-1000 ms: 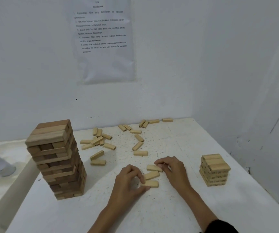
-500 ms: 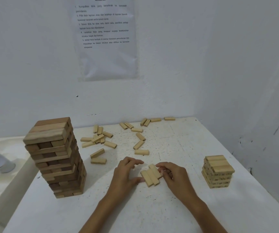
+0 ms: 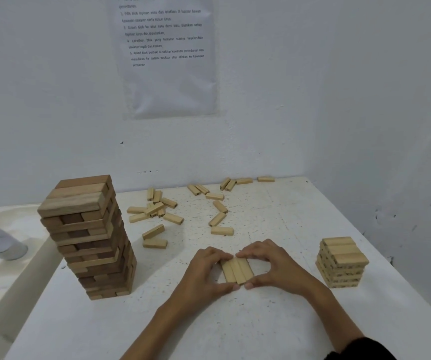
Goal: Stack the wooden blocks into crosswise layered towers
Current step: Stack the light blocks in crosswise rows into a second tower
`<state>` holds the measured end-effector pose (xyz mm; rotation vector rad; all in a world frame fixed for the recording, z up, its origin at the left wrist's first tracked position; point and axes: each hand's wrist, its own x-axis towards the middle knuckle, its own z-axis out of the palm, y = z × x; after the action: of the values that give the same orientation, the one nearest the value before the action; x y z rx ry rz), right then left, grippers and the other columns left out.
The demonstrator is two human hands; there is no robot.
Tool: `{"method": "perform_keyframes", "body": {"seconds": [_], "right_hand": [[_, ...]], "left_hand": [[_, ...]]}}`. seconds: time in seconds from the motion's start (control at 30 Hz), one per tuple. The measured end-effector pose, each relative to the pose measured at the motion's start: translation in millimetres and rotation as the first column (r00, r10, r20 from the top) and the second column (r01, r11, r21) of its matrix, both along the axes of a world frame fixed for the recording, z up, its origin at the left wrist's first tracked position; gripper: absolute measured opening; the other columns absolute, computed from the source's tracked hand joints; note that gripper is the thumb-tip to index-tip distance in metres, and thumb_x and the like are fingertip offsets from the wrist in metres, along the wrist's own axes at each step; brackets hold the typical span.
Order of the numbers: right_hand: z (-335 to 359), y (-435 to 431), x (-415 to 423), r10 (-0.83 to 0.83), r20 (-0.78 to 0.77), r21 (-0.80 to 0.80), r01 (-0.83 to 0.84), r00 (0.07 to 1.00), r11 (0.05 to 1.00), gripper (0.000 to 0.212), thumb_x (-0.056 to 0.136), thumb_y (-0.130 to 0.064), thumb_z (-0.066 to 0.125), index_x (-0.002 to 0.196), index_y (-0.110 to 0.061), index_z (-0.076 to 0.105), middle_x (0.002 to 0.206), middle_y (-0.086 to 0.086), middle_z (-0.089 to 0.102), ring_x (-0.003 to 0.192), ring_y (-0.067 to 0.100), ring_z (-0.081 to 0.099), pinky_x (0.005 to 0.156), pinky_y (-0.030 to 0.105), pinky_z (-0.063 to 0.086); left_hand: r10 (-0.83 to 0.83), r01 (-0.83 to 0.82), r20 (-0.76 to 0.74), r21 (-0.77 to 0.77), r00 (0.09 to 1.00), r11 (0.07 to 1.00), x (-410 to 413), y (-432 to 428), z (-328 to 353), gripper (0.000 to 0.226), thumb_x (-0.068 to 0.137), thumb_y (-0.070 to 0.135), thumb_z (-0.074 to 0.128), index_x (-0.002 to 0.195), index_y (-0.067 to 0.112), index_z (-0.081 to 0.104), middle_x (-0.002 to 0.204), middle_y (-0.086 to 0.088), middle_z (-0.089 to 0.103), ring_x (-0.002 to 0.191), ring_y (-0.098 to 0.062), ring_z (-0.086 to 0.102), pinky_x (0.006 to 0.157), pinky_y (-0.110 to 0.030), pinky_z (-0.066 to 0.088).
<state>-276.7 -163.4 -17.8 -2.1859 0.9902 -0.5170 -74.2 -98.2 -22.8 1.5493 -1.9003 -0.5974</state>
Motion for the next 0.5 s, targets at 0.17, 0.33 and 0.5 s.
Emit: {"method": "perform_keyframes", "body": {"seconds": [0.17, 0.33, 0.5], "right_hand": [[3.8, -0.1, 2.7, 0.008, 0.039, 0.012, -0.009, 0.999, 1.0, 0.057, 0.062, -0.035, 0.086, 0.113, -0.037, 0.062, 0.111, -0.019, 0.057, 0.101, -0.003, 0.046, 0.084, 0.014, 0.04], [6.0, 1.4, 3.8, -0.005, 0.052, 0.03, 0.003, 0.999, 1.0, 0.061, 0.061, -0.028, 0.087, 0.117, -0.029, 0.063, 0.11, -0.016, 0.058, 0.094, -0.004, 0.051, 0.073, 0.011, 0.041], [8.6, 1.3, -1.7, -0.013, 0.014, 0.027, 0.013, 1.0, 1.0, 0.073, 0.06, -0.031, 0.087, 0.125, -0.032, 0.054, 0.112, -0.019, 0.052, 0.1, -0.009, 0.043, 0.078, 0.01, 0.04]], "left_hand": [[0.005, -0.005, -0.024, -0.014, 1.0, 1.0, -0.9, -1.6, -2.9, 0.051, 0.067, 0.037, 0.079, 0.115, 0.034, 0.06, 0.107, 0.02, 0.053, 0.104, 0.002, 0.046, 0.083, -0.009, 0.036], [0.008, -0.01, -0.047, -0.03, 0.999, 1.0, -0.7, 0.7, 0.1, 0.065, 0.063, 0.035, 0.083, 0.123, 0.029, 0.059, 0.113, 0.02, 0.056, 0.107, 0.006, 0.047, 0.09, -0.013, 0.039], [0.055, -0.056, -0.027, -0.028, 0.998, 0.998, -0.9, 4.4, 3.9, 0.075, 0.056, 0.048, 0.085, 0.123, 0.039, 0.051, 0.113, 0.026, 0.042, 0.11, 0.014, 0.033, 0.086, -0.002, 0.029]]}}
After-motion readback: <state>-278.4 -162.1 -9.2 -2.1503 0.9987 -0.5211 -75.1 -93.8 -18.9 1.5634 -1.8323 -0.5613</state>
